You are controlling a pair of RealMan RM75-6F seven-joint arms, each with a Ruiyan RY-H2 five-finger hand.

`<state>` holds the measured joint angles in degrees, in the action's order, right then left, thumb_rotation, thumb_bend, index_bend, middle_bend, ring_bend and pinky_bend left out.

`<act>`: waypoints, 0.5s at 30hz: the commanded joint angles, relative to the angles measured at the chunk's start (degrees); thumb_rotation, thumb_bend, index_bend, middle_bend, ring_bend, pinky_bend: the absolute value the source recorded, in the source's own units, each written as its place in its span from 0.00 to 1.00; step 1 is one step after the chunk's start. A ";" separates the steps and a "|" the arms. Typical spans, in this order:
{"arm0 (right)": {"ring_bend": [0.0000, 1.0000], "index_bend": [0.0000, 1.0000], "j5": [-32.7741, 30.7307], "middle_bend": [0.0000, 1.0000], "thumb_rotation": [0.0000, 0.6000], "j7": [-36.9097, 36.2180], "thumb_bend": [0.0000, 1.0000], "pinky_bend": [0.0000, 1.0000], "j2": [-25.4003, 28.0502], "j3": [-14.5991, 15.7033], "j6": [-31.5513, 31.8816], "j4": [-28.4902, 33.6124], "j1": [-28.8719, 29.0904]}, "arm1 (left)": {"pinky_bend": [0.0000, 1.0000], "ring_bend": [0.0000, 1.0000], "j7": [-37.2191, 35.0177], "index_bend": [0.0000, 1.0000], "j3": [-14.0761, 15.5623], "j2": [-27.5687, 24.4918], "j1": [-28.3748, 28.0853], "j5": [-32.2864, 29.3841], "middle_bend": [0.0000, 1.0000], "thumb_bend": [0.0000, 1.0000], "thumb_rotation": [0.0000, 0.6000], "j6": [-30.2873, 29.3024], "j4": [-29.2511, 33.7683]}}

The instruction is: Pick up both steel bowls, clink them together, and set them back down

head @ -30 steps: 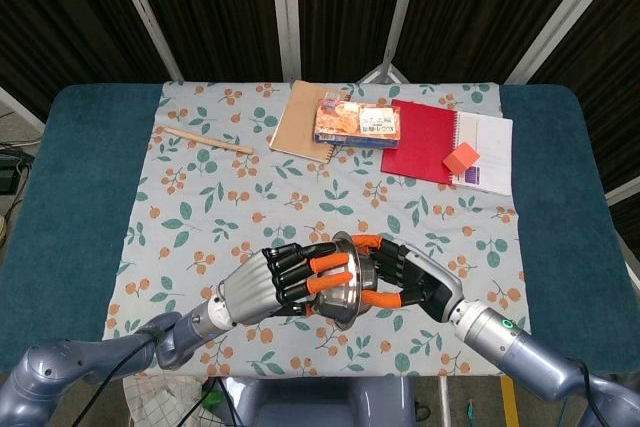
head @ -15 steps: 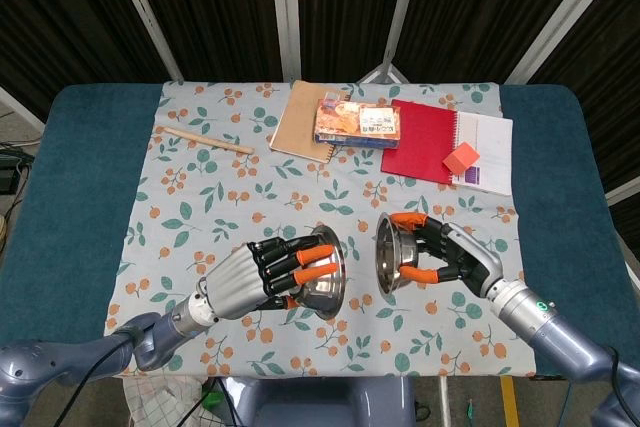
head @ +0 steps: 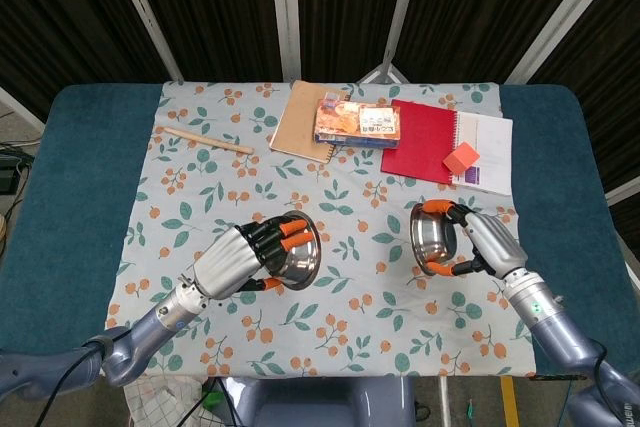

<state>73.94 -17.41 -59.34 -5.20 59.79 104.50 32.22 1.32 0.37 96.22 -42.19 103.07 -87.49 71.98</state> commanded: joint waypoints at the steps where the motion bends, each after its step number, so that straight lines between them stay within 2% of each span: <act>1: 0.67 0.75 -1.11 0.67 1.00 21.99 0.42 0.85 -14.50 2.81 11.80 -11.54 -3.54 | 0.63 0.39 3.58 0.37 0.98 -2.82 1.78 -5.07 0.49 0.27 1.00 6.27 5.79; 7: 0.67 0.75 3.33 0.67 1.00 29.79 0.42 0.85 -20.59 4.76 14.57 -19.69 -4.90 | 0.63 0.39 2.06 0.37 1.91 -2.99 3.09 -9.47 0.49 0.27 1.00 12.21 6.38; 15: 0.67 0.75 4.66 0.67 1.00 29.97 0.42 0.85 -25.63 5.55 13.55 -24.98 -6.49 | 0.63 0.39 3.27 0.36 3.12 -1.38 3.62 -11.17 0.48 0.27 1.00 17.91 3.33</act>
<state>77.88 12.62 -84.01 0.16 73.11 80.57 26.20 4.17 3.27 94.46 -38.70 92.21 -70.08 75.85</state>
